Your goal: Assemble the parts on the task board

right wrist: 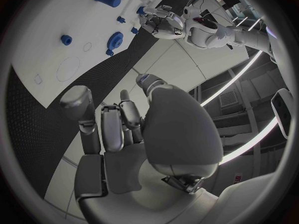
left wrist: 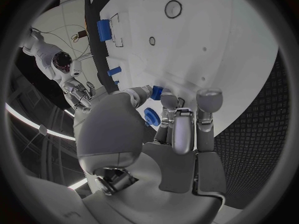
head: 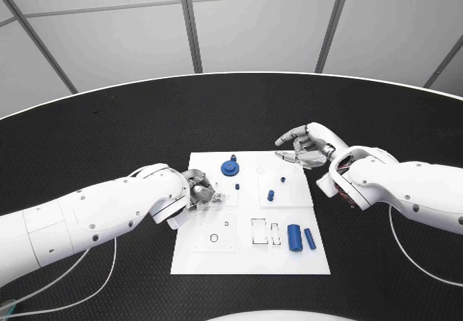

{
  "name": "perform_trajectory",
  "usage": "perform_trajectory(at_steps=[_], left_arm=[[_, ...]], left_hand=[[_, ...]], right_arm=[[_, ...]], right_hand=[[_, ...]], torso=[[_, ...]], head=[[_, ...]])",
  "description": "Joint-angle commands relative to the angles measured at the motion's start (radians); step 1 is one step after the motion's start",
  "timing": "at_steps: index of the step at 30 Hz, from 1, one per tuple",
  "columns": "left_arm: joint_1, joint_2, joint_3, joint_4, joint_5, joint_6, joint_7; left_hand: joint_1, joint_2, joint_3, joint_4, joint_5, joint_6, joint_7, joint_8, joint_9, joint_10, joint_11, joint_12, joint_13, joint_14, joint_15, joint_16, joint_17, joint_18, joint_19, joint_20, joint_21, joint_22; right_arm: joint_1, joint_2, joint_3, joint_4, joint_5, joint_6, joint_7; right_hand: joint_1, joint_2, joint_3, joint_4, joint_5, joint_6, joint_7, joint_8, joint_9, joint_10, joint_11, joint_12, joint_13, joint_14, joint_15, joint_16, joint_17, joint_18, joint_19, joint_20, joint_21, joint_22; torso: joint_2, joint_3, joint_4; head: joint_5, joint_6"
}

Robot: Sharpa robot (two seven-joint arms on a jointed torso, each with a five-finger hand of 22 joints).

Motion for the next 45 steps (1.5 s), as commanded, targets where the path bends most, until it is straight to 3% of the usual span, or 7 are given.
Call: perform_trajectory(at_steps=[1, 9, 15, 20, 33, 45], left_arm=[[0.0, 0.0, 0.0, -0.001, 0.0, -0.006, 0.0], [0.001, -0.003, 0.0, -0.001, 0.005, -0.011, -0.001], [0.002, -0.008, 0.0, 0.002, 0.016, 0.0, -0.003], [0.003, -0.013, 0.0, 0.005, 0.019, 0.006, -0.005], [0.005, -0.007, 0.0, -0.004, 0.025, 0.009, -0.01], [0.006, -0.003, 0.0, -0.006, 0.031, 0.008, -0.009]], left_hand=[[-0.005, -0.003, 0.01, -0.001, 0.002, 0.003, -0.007, 0.009, -0.002, 0.004, 0.001, 0.003, -0.004, 0.07, -0.006, 0.005, 0.111, -0.003, 0.001, -0.005, 0.005, 0.002], [-0.004, -0.002, 0.046, -0.008, 0.002, -0.009, -0.007, 0.017, -0.008, -0.009, 0.001, -0.003, -0.021, 0.07, -0.006, 0.006, 0.111, -0.003, -0.001, -0.006, 0.005, 0.002], [-0.023, -0.042, 0.05, -0.004, 0.001, -0.013, -0.003, 0.029, -0.014, -0.011, 0.004, 0.002, -0.022, 0.069, -0.004, 0.005, 0.108, -0.004, -0.002, -0.006, 0.006, 0.003], [-0.049, -0.058, 0.041, -0.001, 0.001, -0.013, -0.001, 0.036, -0.019, -0.009, 0.006, 0.006, -0.02, 0.069, -0.002, 0.005, 0.107, -0.004, -0.003, -0.005, 0.006, 0.003], [-0.099, -0.062, -0.002, 0.0, 0.001, -0.022, 0.004, 0.045, -0.033, -0.016, 0.011, 0.006, -0.034, 0.068, 0.002, 0.005, 0.106, -0.003, -0.005, -0.002, 0.007, 0.004], [-0.116, -0.059, -0.071, 0.0, 0.001, -0.025, 0.004, 0.056, -0.046, -0.015, 0.011, 0.012, -0.034, 0.068, 0.003, 0.005, 0.106, -0.003, -0.006, 0.0, 0.009, 0.006]], right_arm=[[0.0, 0.0, 0.0, 0.0, 0.0, 0.0, 0.0], [0.0, -0.001, 0.0, 0.001, 0.0, 0.0, 0.0], [0.0, -0.002, 0.0, 0.0, 0.0, -0.001, 0.0], [0.0, -0.001, 0.0, -0.001, 0.0, -0.001, 0.0], [0.0, -0.001, 0.0, -0.001, 0.0, -0.001, 0.0], [-0.001, 0.0, 0.0, -0.003, 0.0, -0.001, 0.0]], right_hand=[[-0.002, -0.007, 0.007, -0.001, 0.006, 0.003, 0.003, 0.004, -0.001, 0.006, -0.001, 0.006, 0.002, 0.04, -0.006, -0.005, 0.001, 0.013, 0.007, 0.0, -0.002, 0.002], [-0.002, -0.007, 0.007, -0.001, 0.006, 0.003, 0.003, 0.004, -0.001, 0.006, -0.001, 0.006, 0.002, 0.04, -0.006, -0.005, 0.001, 0.013, 0.007, 0.0, -0.002, 0.002], [-0.002, -0.007, 0.007, -0.001, 0.006, 0.003, 0.003, 0.004, -0.001, 0.006, -0.001, 0.006, 0.002, 0.04, -0.006, -0.005, 0.001, 0.013, 0.007, 0.0, -0.002, 0.002], [-0.002, -0.007, 0.007, -0.001, 0.006, 0.003, 0.003, 0.004, -0.001, 0.006, -0.001, 0.006, 0.002, 0.04, -0.006, -0.005, 0.001, 0.013, 0.007, 0.0, -0.002, 0.002], [-0.005, -0.008, 0.009, 0.0, 0.007, 0.004, 0.003, 0.004, -0.002, 0.006, -0.001, 0.006, 0.001, 0.04, -0.006, -0.005, 0.002, 0.013, 0.008, 0.0, -0.002, 0.002], [-0.005, -0.008, 0.009, 0.0, 0.007, 0.004, 0.003, 0.004, -0.002, 0.006, -0.001, 0.006, 0.001, 0.04, -0.006, -0.005, 0.002, 0.013, 0.008, 0.0, -0.002, 0.002]], torso=[[0.0, -0.0001, 0.0], [0.0, -0.0002, 0.0002], [-0.001, -0.0009, 0.0007], [0.0, -0.0013, 0.0007], [0.0, 0.0008, 0.0002], [0.0, 0.0004, -0.0001]], head=[[0.0, 0.0], [-0.001, 0.0], [0.0, 0.0], [0.001, 0.0], [0.001, 0.0], [0.0, -0.002]])
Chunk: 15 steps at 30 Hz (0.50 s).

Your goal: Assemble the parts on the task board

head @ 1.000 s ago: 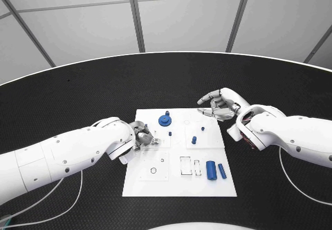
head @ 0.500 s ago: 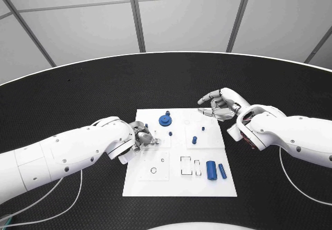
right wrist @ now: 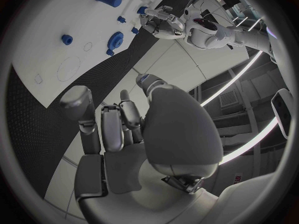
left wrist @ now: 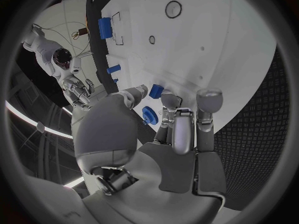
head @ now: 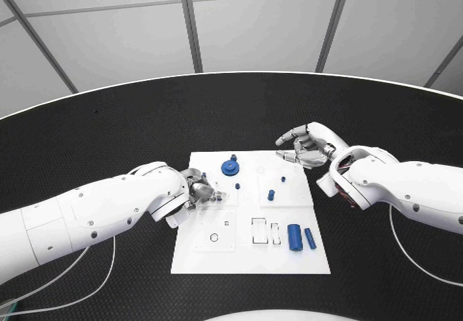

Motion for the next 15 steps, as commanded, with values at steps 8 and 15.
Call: perform_trajectory(at_steps=[8, 15], left_arm=[[0.0, 0.005, 0.0, -0.001, 0.001, 0.0, 0.0], [0.0, 0.008, 0.0, -0.007, 0.001, -0.002, -0.004]], left_hand=[[-0.009, 0.004, -0.016, 0.0, 0.001, -0.007, -0.001, 0.007, -0.003, -0.004, 0.002, 0.008, 0.003, 0.068, 0.003, 0.005, 0.105, -0.003, -0.006, 0.0, 0.005, 0.001], [-0.007, 0.01, -0.022, 0.0, 0.001, -0.006, -0.002, 0.009, -0.006, -0.002, 0.001, 0.011, 0.006, 0.068, 0.002, 0.005, 0.104, -0.004, -0.005, -0.001, 0.007, 0.004]], right_arm=[[-0.001, 0.0, 0.0, -0.001, 0.0, 0.0, 0.0], [-0.001, 0.001, 0.0, -0.001, 0.0, 0.001, 0.0]], right_hand=[[-0.005, -0.008, 0.006, 0.002, 0.004, 0.004, 0.003, 0.004, -0.001, 0.006, -0.001, 0.006, 0.001, 0.04, -0.006, -0.005, 0.001, 0.013, 0.008, 0.0, -0.002, 0.001], [-0.005, -0.008, 0.006, 0.002, 0.004, 0.004, 0.003, 0.004, -0.001, 0.006, -0.001, 0.006, 0.001, 0.04, -0.006, -0.005, 0.001, 0.013, 0.008, 0.0, -0.002, 0.001]], torso=[[0.0, -0.001, -0.0002], [0.0, -0.0006, -0.0003]], head=[[-0.002, 0.001], [-0.002, 0.002]])
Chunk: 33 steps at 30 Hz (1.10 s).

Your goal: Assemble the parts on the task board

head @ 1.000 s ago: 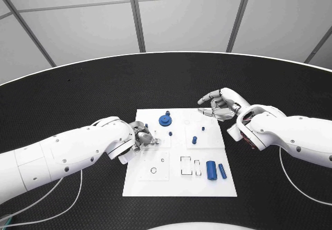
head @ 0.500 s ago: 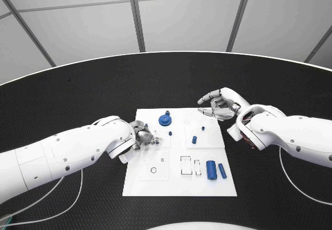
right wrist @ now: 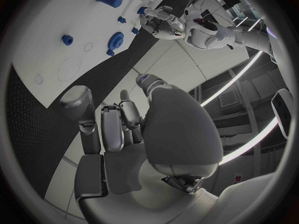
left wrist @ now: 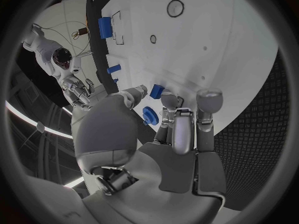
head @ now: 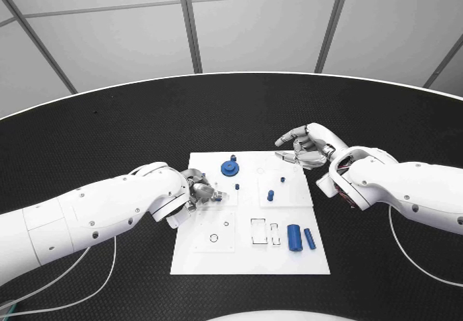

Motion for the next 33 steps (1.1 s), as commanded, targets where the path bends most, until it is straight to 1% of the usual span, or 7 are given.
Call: perform_trajectory(at_steps=[1, 5, 6, 10, 24, 27, 33], left_arm=[[0.0, 0.001, 0.0, -0.002, 0.0, 0.0, -0.002], [0.0, 0.003, 0.0, -0.005, 0.0, 0.002, -0.005], [0.0, 0.004, 0.0, -0.005, 0.0, 0.005, -0.006], [0.0, 0.006, 0.0, -0.006, 0.0, 0.012, -0.01], [0.001, 0.013, 0.0, -0.009, 0.0, 0.025, -0.018], [0.001, 0.013, 0.0, -0.009, 0.002, 0.018, -0.014], [0.001, 0.013, 0.0, -0.008, 0.007, 0.01, -0.002]], left_hand=[[-0.001, 0.01, -0.008, -0.001, 0.001, -0.005, -0.002, 0.005, -0.002, 0.0, 0.001, 0.008, 0.003, 0.068, 0.002, 0.005, 0.105, -0.004, -0.005, -0.001, 0.004, 0.001], [0.006, 0.025, -0.007, -0.002, 0.001, -0.003, -0.004, 0.009, -0.006, 0.005, -0.001, 0.013, 0.01, 0.068, 0.0, 0.005, 0.104, -0.004, -0.005, -0.002, 0.005, 0.002], [0.02, 0.042, 0.004, -0.004, 0.001, -0.002, -0.007, 0.011, -0.009, 0.009, -0.004, 0.018, 0.016, 0.068, -0.002, 0.005, 0.105, -0.004, -0.004, -0.003, 0.006, 0.004], [0.052, 0.057, 0.036, -0.006, 0.001, -0.003, -0.011, 0.015, -0.016, 0.013, -0.008, 0.023, 0.022, 0.068, -0.005, 0.006, 0.105, -0.004, -0.003, -0.006, 0.008, 0.007], [0.084, 0.06, 0.085, -0.011, 0.002, -0.003, -0.015, 0.026, -0.026, 0.02, -0.012, 0.033, 0.033, 0.069, -0.009, 0.007, 0.108, -0.005, -0.001, -0.008, 0.012, 0.014], [0.11, 0.069, 0.138, -0.019, 0.002, -0.009, -0.016, 0.031, -0.032, 0.015, -0.014, 0.031, 0.026, 0.069, -0.011, 0.007, 0.109, -0.005, -0.001, -0.01, 0.013, 0.015], [0.145, 0.076, 0.299, -0.09, 0.001, -0.037, -0.017, 0.07, -0.036, 0.011, -0.014, 0.028, 0.013, 0.07, -0.012, 0.009, 0.112, -0.006, -0.003, -0.011, 0.014, 0.016]], right_arm=[[0.0, 0.0, 0.0, 0.0, 0.0, 0.0, 0.0], [0.0, 0.0, 0.0, 0.0, 0.0, 0.001, 0.0], [0.0, 0.0, 0.0, 0.0, 0.0, 0.001, 0.0], [0.0, 0.0, 0.0, 0.0, 0.0, 0.002, -0.001], [-0.001, 0.001, 0.0, 0.0, 0.0, 0.004, -0.002], [-0.001, 0.001, 0.0, 0.0, 0.0, 0.004, -0.001], [-0.001, 0.001, 0.0, -0.001, 0.0, 0.005, -0.002]], right_hand=[[-0.005, -0.008, 0.006, 0.002, 0.004, 0.004, 0.003, 0.004, -0.001, 0.006, -0.001, 0.006, 0.001, 0.04, -0.006, -0.005, 0.001, 0.013, 0.008, 0.0, -0.002, 0.001], [-0.005, -0.008, 0.006, 0.002, 0.004, 0.004, 0.003, 0.004, -0.001, 0.006, -0.001, 0.006, 0.001, 0.04, -0.006, -0.005, 0.001, 0.013, 0.008, 0.0, -0.002, 0.001], [-0.005, -0.008, 0.006, 0.002, 0.004, 0.004, 0.003, 0.004, -0.001, 0.006, -0.001, 0.006, 0.001, 0.04, -0.006, -0.005, 0.001, 0.013, 0.008, 0.0, -0.002, 0.001], [-0.005, -0.008, 0.006, 0.002, 0.004, 0.004, 0.003, 0.004, -0.001, 0.006, -0.001, 0.006, 0.001, 0.04, -0.006, -0.005, 0.001, 0.013, 0.008, 0.0, -0.002, 0.001], [-0.007, -0.008, 0.009, 0.002, 0.005, 0.003, 0.002, 0.005, -0.002, 0.007, -0.001, 0.008, 0.002, 0.041, -0.006, -0.005, 0.002, 0.013, 0.008, 0.0, -0.001, 0.002], [-0.007, -0.008, 0.009, 0.002, 0.005, 0.003, 0.002, 0.005, -0.002, 0.007, -0.001, 0.008, 0.002, 0.041, -0.006, -0.005, 0.002, 0.013, 0.008, 0.0, -0.001, 0.002], [-0.007, -0.008, 0.009, 0.002, 0.005, 0.003, 0.002, 0.005, -0.002, 0.007, -0.001, 0.008, 0.002, 0.041, -0.006, -0.005, 0.002, 0.013, 0.008, 0.0, -0.001, 0.002]], torso=[[0.0, 0.0, -0.0002], [0.0, -0.0002, 0.0], [0.0, -0.0001, 0.0], [0.0, 0.0, -0.0004], [-0.001, 0.0006, 0.0], [0.0, 0.0002, -0.0003], [-0.001, 0.0002, 0.0003]], head=[[0.0, -0.001], [-0.001, -0.001], [-0.001, -0.001], [-0.001, -0.001], [-0.002, -0.002], [-0.002, -0.001], [-0.003, 0.0]])
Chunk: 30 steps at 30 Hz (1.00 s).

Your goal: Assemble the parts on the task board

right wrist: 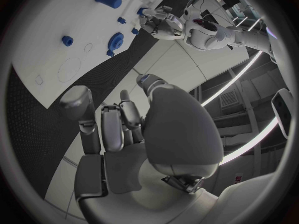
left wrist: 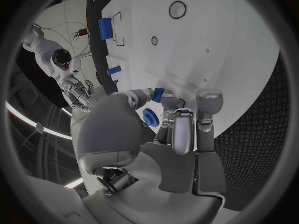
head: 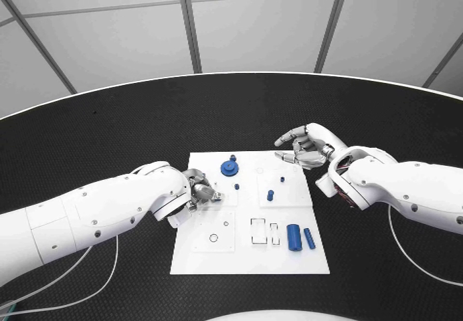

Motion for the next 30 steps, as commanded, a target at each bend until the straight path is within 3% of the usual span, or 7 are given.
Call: perform_trajectory(at_steps=[1, 7, 12, 20, 30], left_arm=[[0.0, 0.0, 0.0, 0.001, 0.002, -0.003, 0.006], [0.0, -0.001, 0.0, 0.002, 0.003, -0.005, 0.013], [0.0, -0.003, 0.0, 0.004, 0.003, -0.001, 0.015], [0.002, -0.011, 0.0, 0.011, 0.013, 0.007, 0.017], [0.019, -0.031, 0.0, 0.029, 0.049, 0.029, 0.027]], left_hand=[[0.015, 0.008, 0.044, -0.024, 0.005, -0.011, 0.0, 0.019, 0.006, 0.001, -0.004, -0.001, -0.003, 0.07, -0.004, 0.006, 0.113, -0.006, 0.001, -0.008, 0.006, 0.002], [0.007, -0.001, 0.13, -0.085, 0.007, -0.03, 0.006, 0.053, 0.01, -0.001, 0.0, -0.004, -0.011, 0.071, -0.002, 0.008, 0.117, -0.006, 0.001, -0.005, 0.011, 0.008], [-0.002, -0.007, 0.155, -0.108, 0.009, -0.036, 0.009, 0.065, 0.011, -0.005, 0.002, -0.007, -0.018, 0.071, 0.0, 0.008, 0.117, -0.007, 0.0, -0.004, 0.012, 0.01], [-0.012, -0.006, 0.176, -0.123, 0.013, -0.038, 0.011, 0.073, 0.01, -0.002, 0.004, -0.004, -0.015, 0.071, 0.001, 0.008, 0.116, -0.007, 0.0, -0.002, 0.015, 0.013], [-0.02, 0.0, 0.196, -0.137, 0.013, -0.035, 0.013, 0.078, 0.007, 0.001, 0.005, -0.002, -0.014, 0.07, 0.002, 0.007, 0.115, -0.007, 0.0, 0.0, 0.017, 0.014]], right_arm=[[0.0, 0.001, 0.0, -0.001, 0.0, 0.001, 0.0], [0.0, 0.001, 0.0, -0.002, 0.0, 0.004, -0.001], [-0.001, 0.001, 0.0, -0.002, 0.0, 0.005, -0.001], [-0.002, 0.001, 0.0, -0.002, 0.0, 0.006, -0.001], [-0.002, 0.001, 0.0, -0.002, 0.0, 0.007, -0.001]], right_hand=[[-0.002, -0.002, 0.007, -0.002, 0.006, 0.004, 0.002, 0.006, -0.001, 0.008, -0.001, 0.006, 0.003, 0.041, -0.006, -0.004, 0.003, 0.013, 0.009, 0.0, 0.0, 0.002], [-0.002, -0.002, 0.007, -0.002, 0.006, 0.004, 0.002, 0.006, -0.001, 0.008, -0.001, 0.006, 0.003, 0.041, -0.006, -0.004, 0.003, 0.013, 0.009, 0.0, 0.0, 0.002], [-0.002, -0.002, 0.007, -0.002, 0.006, 0.004, 0.002, 0.006, -0.001, 0.008, -0.001, 0.006, 0.003, 0.041, -0.006, -0.004, 0.003, 0.013, 0.009, 0.0, 0.0, 0.002], [-0.004, -0.001, 0.008, -0.002, 0.007, 0.005, 0.002, 0.006, -0.001, 0.01, -0.001, 0.008, 0.005, 0.041, -0.006, -0.003, 0.004, 0.013, 0.01, 0.0, 0.002, 0.003], [-0.004, -0.001, 0.008, -0.002, 0.007, 0.005, 0.002, 0.006, -0.001, 0.01, -0.001, 0.008, 0.005, 0.041, -0.006, -0.003, 0.004, 0.013, 0.01, 0.0, 0.002, 0.003]], torso=[[0.0, -0.0004, 0.0001], [0.0, -0.0004, -0.0004], [0.0, -0.0002, -0.0001], [0.0, -0.0002, 0.0002], [0.001, -0.0006, 0.0004]], head=[[-0.001, 0.001], [0.0, 0.0], [0.001, 0.0], [0.001, 0.0], [0.0, 0.002]])
